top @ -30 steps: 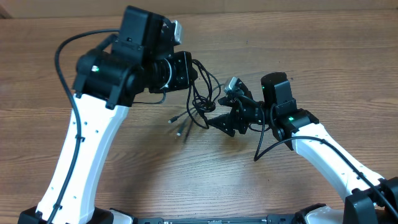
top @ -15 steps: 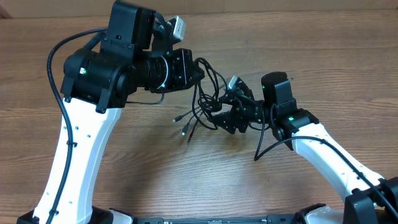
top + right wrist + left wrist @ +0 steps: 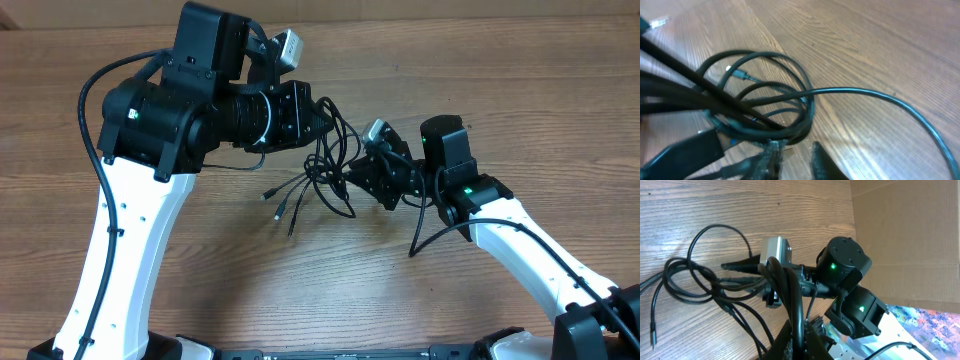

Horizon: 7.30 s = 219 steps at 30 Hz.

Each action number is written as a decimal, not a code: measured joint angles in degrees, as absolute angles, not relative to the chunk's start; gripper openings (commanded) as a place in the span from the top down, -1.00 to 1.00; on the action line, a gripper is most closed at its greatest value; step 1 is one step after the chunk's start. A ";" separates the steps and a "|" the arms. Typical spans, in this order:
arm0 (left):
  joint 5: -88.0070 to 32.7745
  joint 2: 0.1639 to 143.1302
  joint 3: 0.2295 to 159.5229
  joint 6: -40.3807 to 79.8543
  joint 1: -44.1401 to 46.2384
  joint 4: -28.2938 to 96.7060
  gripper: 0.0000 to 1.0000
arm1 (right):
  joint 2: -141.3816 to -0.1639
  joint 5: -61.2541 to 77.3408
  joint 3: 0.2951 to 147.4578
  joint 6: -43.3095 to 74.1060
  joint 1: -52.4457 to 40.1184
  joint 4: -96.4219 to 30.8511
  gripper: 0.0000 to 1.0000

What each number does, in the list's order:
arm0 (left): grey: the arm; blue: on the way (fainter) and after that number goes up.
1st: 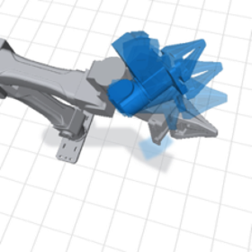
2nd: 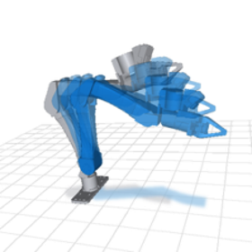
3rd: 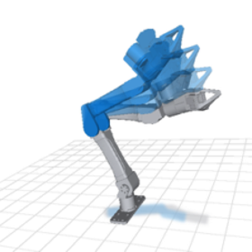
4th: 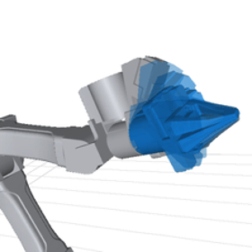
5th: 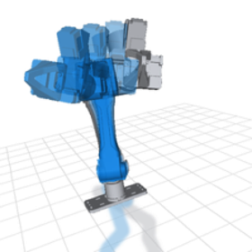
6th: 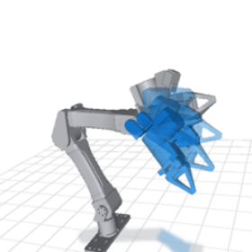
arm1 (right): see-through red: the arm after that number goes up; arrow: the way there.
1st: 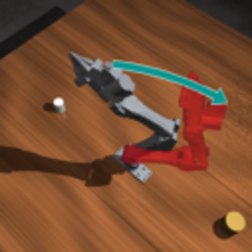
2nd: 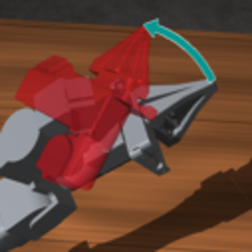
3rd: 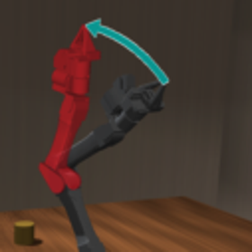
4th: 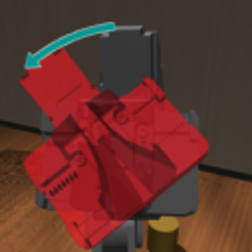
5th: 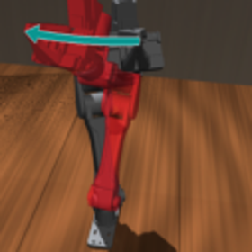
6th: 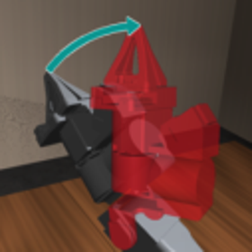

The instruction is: Untangle cables

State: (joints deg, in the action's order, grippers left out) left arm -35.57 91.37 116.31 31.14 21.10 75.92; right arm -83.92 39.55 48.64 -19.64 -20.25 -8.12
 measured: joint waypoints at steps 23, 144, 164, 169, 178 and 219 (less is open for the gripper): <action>-32.16 91.37 116.31 32.93 21.12 74.63 0.91 | -83.92 44.16 48.64 -19.55 -20.25 -8.45 -0.13; 10.98 91.85 116.31 3.95 26.48 81.82 -0.66 | -83.22 62.76 48.75 23.46 -16.05 5.54 0.92; -7.25 91.85 116.31 -9.69 26.48 86.24 -0.15 | -83.26 61.80 48.60 66.04 -15.11 36.49 0.92; -10.52 91.85 116.31 -20.49 26.48 86.87 -0.29 | -83.26 61.71 48.60 75.18 -14.11 36.99 0.92; -12.03 93.03 116.29 -24.95 26.48 82.56 -0.34 | -83.33 66.65 48.60 90.89 -13.91 52.51 0.92; -31.94 98.06 116.29 -31.99 26.09 84.16 -0.16 | -83.33 68.60 48.60 94.48 -11.25 53.06 0.92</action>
